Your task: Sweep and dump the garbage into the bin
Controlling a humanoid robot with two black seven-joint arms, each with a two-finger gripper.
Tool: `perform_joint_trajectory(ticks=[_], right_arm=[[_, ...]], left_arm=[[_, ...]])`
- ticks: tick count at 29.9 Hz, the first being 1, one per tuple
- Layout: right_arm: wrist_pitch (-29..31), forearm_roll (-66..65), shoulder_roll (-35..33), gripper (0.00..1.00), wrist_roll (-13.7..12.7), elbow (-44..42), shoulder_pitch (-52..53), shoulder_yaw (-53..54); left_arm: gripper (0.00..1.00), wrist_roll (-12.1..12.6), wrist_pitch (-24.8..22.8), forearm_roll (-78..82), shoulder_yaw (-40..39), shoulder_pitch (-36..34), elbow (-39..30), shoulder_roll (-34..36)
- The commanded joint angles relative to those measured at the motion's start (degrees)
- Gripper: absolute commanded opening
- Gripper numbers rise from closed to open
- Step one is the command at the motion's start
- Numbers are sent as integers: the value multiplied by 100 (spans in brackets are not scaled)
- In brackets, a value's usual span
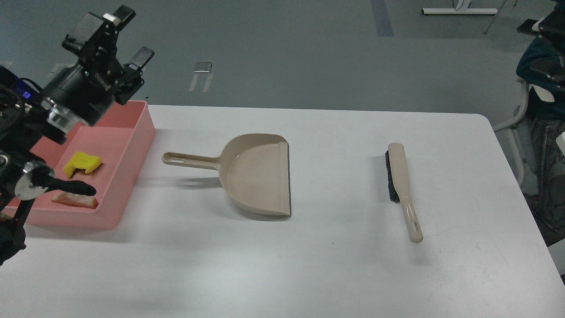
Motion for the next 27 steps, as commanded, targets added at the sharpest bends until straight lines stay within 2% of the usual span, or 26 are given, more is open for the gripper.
perform_joint_trajectory(ticks=[1, 2, 3, 4, 8, 10, 14, 19, 27], right_arm=[[1, 14, 762, 93, 40, -826, 552, 224], [1, -3, 903, 93, 93, -1012, 596, 338], [1, -3, 904, 93, 93, -1013, 597, 339], [1, -12, 1070, 93, 189, -1196, 605, 391], [-442, -47, 1825, 93, 725, -1689, 711, 409], [-653, -56, 2037, 93, 892, -1865, 729, 409], [-962, -56, 2582, 93, 1639, -2787, 965, 330], [-997, 14, 3188, 95, 2272, -3413, 1001, 348], [-1041, 41, 3831, 95, 2352, -3387, 948, 619]], left_arm=[[97, -4, -48, -42, 509, -1256, 1179, -370], [97, -30, -74, -42, 668, -1591, 1601, -546], [97, -31, -75, -42, 670, -1595, 1605, -547], [97, -57, -127, -42, 731, -1838, 2005, -695], [97, -109, -531, -42, 740, -2411, 3105, -1223], [97, -206, -610, -51, 740, -2508, 3370, -1329], [97, -549, -988, -173, 740, -2623, 3986, -1645], [97, -567, -1050, -972, 898, -2614, 4241, -2067], [98, -567, -971, -1650, 907, -2562, 4312, -2490]])
